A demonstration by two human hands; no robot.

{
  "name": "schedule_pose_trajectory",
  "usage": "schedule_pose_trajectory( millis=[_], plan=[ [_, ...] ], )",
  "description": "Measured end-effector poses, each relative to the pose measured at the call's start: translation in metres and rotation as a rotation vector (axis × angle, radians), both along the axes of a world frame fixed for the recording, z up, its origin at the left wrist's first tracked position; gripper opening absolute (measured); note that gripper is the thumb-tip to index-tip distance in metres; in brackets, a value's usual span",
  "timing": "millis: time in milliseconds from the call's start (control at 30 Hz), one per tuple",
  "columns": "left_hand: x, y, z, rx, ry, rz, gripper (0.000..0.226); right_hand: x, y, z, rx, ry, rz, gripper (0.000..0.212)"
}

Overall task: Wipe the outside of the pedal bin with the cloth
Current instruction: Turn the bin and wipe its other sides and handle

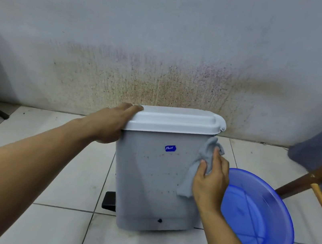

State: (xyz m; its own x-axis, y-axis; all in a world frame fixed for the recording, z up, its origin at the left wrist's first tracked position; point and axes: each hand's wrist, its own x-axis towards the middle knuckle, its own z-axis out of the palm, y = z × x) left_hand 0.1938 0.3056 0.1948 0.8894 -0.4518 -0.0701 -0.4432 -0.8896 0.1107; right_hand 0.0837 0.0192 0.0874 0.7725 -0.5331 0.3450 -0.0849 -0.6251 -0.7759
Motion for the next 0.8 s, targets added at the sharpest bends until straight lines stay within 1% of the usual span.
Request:
schedule_pose_trajectory(
  millis=[133, 267, 367, 433, 467, 567, 633, 700, 800],
  plan=[
    [0.006, 0.002, -0.002, -0.037, 0.015, 0.0, 0.089, 0.014, 0.019, 0.002, -0.05, -0.083, 0.011, 0.045],
    [0.007, 0.003, -0.002, -0.067, 0.015, -0.024, 0.09, 0.025, 0.062, 0.008, -0.128, -0.13, 0.085, 0.039],
    [0.007, 0.01, -0.006, -0.068, 0.02, -0.013, 0.091, 0.026, 0.091, 0.009, -0.297, -0.09, 0.184, 0.042],
    [0.006, 0.013, -0.008, -0.083, 0.021, -0.002, 0.091, 0.026, 0.09, 0.005, -0.405, -0.072, 0.189, 0.042],
    [0.006, 0.013, -0.008, -0.092, 0.019, -0.004, 0.09, 0.027, 0.082, 0.005, -0.395, -0.068, 0.144, 0.042],
    [0.006, 0.011, -0.007, -0.109, 0.002, -0.025, 0.089, 0.025, 0.044, 0.006, -0.208, -0.016, -0.064, 0.043],
    [0.006, 0.007, -0.005, -0.113, -0.005, -0.038, 0.089, 0.024, 0.024, 0.007, -0.163, 0.02, -0.132, 0.043],
    [0.005, 0.002, -0.003, -0.105, -0.003, -0.049, 0.088, 0.022, 0.022, 0.01, -0.177, -0.007, -0.123, 0.043],
    [0.003, -0.005, -0.001, -0.084, -0.006, -0.057, 0.087, 0.02, 0.047, 0.012, -0.229, -0.076, -0.002, 0.041]
  ],
)
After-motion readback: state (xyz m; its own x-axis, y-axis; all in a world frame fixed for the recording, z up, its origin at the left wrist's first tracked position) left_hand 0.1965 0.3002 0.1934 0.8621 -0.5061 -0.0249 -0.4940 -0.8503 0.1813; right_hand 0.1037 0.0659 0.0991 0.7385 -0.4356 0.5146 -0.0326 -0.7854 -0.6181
